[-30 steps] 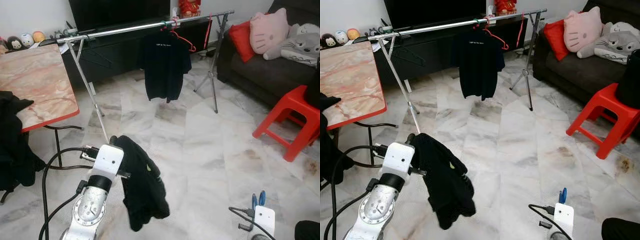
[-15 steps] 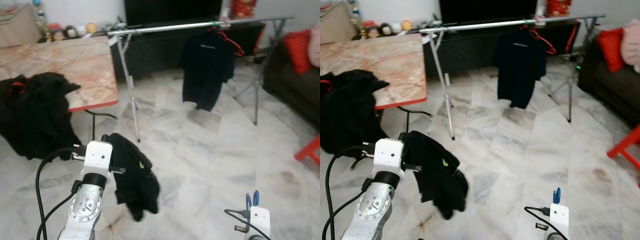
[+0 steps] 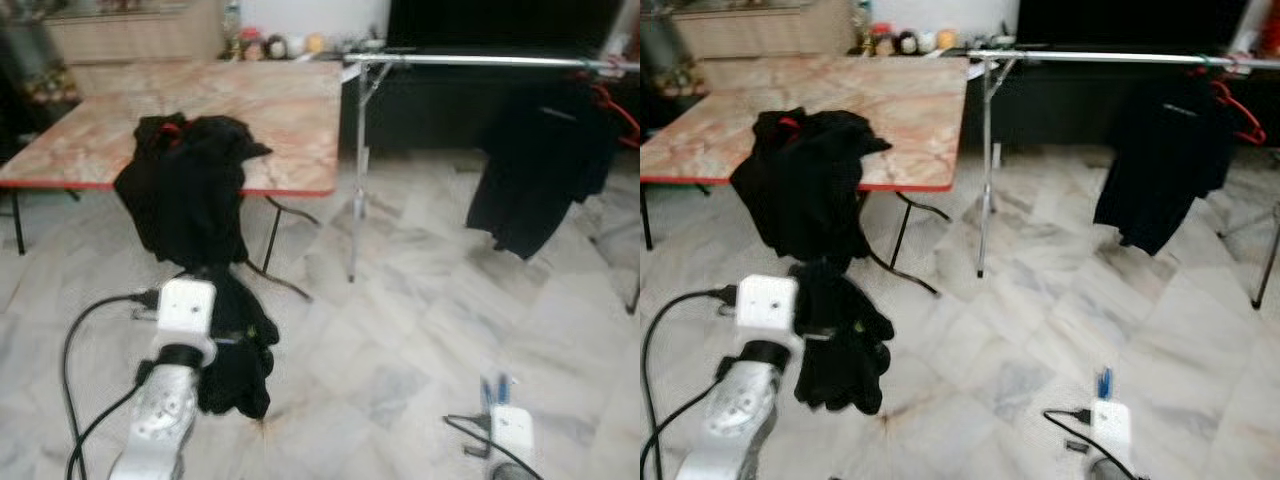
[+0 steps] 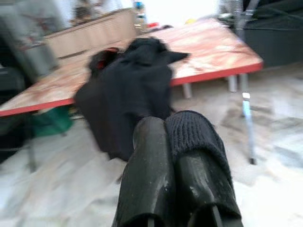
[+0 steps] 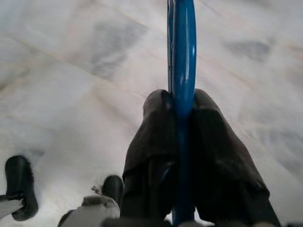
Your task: Hang hanger
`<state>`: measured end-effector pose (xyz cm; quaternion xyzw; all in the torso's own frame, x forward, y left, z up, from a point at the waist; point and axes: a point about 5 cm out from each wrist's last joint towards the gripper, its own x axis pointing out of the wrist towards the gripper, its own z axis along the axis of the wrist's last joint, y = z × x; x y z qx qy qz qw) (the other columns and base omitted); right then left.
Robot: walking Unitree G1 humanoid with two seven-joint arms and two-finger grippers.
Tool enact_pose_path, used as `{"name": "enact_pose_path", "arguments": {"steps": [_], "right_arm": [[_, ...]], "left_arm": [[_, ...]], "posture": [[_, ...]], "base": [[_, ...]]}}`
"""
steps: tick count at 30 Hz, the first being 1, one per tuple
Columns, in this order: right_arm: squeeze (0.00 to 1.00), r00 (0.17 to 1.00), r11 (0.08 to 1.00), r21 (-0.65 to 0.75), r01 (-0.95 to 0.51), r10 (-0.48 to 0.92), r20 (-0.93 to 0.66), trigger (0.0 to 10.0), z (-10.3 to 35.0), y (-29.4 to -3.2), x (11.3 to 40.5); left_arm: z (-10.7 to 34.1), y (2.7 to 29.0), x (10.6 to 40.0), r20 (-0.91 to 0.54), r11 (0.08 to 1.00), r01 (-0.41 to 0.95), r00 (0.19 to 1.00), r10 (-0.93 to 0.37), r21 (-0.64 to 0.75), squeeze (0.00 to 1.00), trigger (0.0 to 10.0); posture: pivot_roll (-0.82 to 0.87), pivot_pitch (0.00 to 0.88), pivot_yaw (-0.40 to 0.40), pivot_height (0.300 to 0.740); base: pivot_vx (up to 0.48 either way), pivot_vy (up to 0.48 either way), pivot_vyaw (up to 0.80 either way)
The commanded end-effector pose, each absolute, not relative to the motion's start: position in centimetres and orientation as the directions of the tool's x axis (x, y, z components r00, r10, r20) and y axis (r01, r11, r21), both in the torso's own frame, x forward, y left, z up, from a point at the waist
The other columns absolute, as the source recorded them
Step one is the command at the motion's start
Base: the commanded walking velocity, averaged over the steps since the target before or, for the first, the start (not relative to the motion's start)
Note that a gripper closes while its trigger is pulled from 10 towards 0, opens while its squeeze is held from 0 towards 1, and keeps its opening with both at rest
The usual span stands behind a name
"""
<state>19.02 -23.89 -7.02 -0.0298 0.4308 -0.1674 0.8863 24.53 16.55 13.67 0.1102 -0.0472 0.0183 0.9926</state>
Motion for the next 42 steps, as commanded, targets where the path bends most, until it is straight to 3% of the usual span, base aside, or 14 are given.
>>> {"name": "enact_pose_path", "arguments": {"steps": [1,8,11,18,31,42], "right_arm": [[0.00,0.559,0.939,-0.213,0.269,-0.332,-0.760,10.0,-7.2,-24.3,18.4],[0.00,0.558,0.941,-0.214,0.263,-0.329,-0.762,10.0,-7.2,-24.3,18.3],[0.00,0.554,0.941,-0.208,0.267,-0.327,-0.766,10.0,-7.3,-24.3,18.2],[0.00,0.551,0.942,-0.196,0.273,-0.320,-0.770,10.0,-7.4,-24.2,18.1],[0.00,0.573,0.951,-0.176,0.253,-0.294,-0.765,10.0,-7.0,-23.2,19.4],[0.00,0.585,0.957,-0.160,0.242,-0.275,-0.763,10.0,-6.8,-22.5,20.2]], "left_arm": [[14.5,16.1,24.5,0.133,0.979,-0.038,0.991,0.011,0.202,0.00,10.0],[14.4,16.1,24.5,0.130,0.979,-0.040,0.991,0.014,0.200,0.00,10.0],[14.5,17.3,24.2,0.113,0.991,-0.068,0.992,0.055,0.114,0.00,10.0],[13.8,18.2,23.1,0.093,0.975,-0.043,0.995,0.022,0.220,0.00,10.0],[12.0,21.8,21.9,0.071,0.954,-0.251,0.968,0.242,0.162,0.00,10.0],[11.3,22.9,21.4,0.061,0.938,-0.315,0.949,0.310,0.143,0.00,10.0]], "posture": [[-0.02,0.000,0.003,0.740],[-0.02,0.000,0.002,0.740],[-0.02,0.000,0.002,0.740],[-0.01,0.000,0.001,0.740],[0.04,0.000,-0.028,0.740],[0.07,0.000,-0.034,0.740]], "base": [[0.000,0.000,0.80],[0.000,0.000,0.80],[0.000,0.000,0.51],[0.000,0.000,0.00],[0.000,0.000,0.00],[0.000,0.000,0.00]]}}
